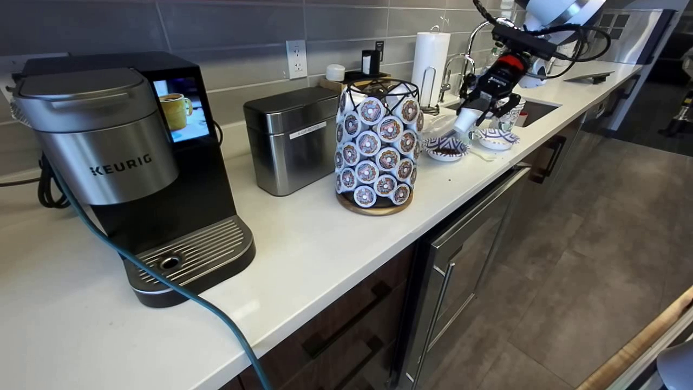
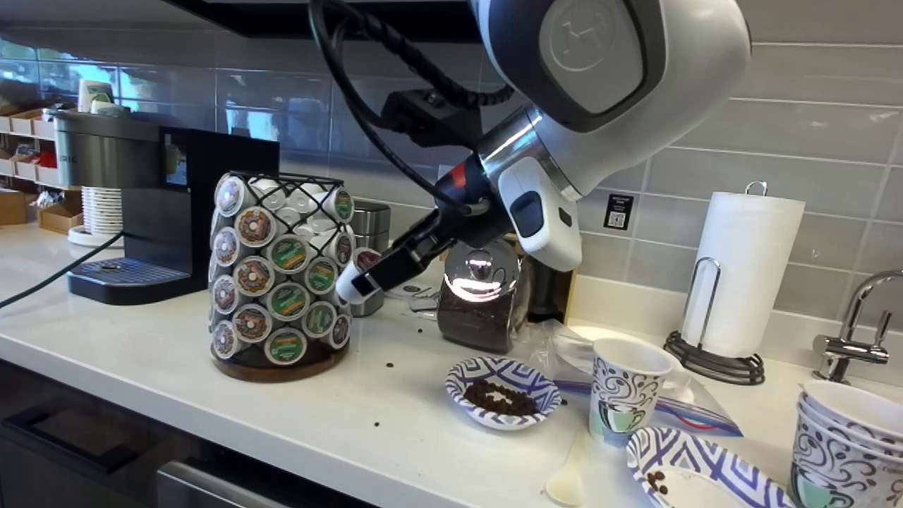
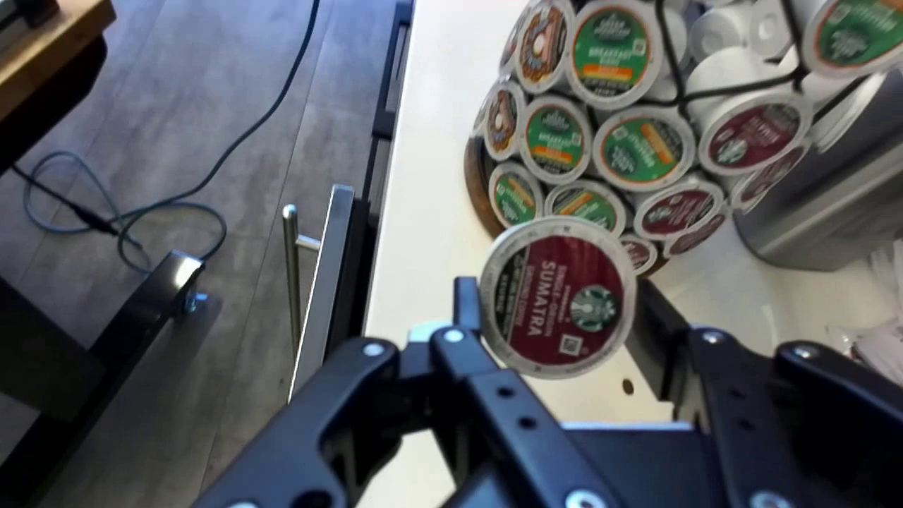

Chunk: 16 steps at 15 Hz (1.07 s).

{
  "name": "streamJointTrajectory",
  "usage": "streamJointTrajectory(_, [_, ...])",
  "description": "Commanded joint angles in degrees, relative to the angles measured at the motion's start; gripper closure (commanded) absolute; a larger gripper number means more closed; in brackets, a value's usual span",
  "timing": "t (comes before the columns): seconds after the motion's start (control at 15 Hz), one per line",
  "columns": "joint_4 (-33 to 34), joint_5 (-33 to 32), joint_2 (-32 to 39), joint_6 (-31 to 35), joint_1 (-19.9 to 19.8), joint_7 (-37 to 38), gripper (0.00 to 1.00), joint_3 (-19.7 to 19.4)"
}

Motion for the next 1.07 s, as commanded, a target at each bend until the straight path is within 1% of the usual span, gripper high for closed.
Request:
streamJointTrajectory(0.0, [0.0, 9.5, 2.0, -5.9, -0.4, -2.2, 0.72, -0.6])
streamJointTrajectory(0.33, [1.2, 23.9, 7.0, -10.6, -0.2, -5.4, 0.72, 0.1])
streamJointTrajectory(0.47, [1.8, 27.0, 9.0, -12.7, 0.1, -5.8, 0.72, 0.2])
streamJointTrajectory(0.73, [3.6, 29.4, 12.5, -16.9, 0.7, -4.5, 0.72, 0.3])
streamJointTrajectory(1.0, [4.2, 29.5, 14.1, -15.5, 1.8, -3.5, 0.72, -0.1])
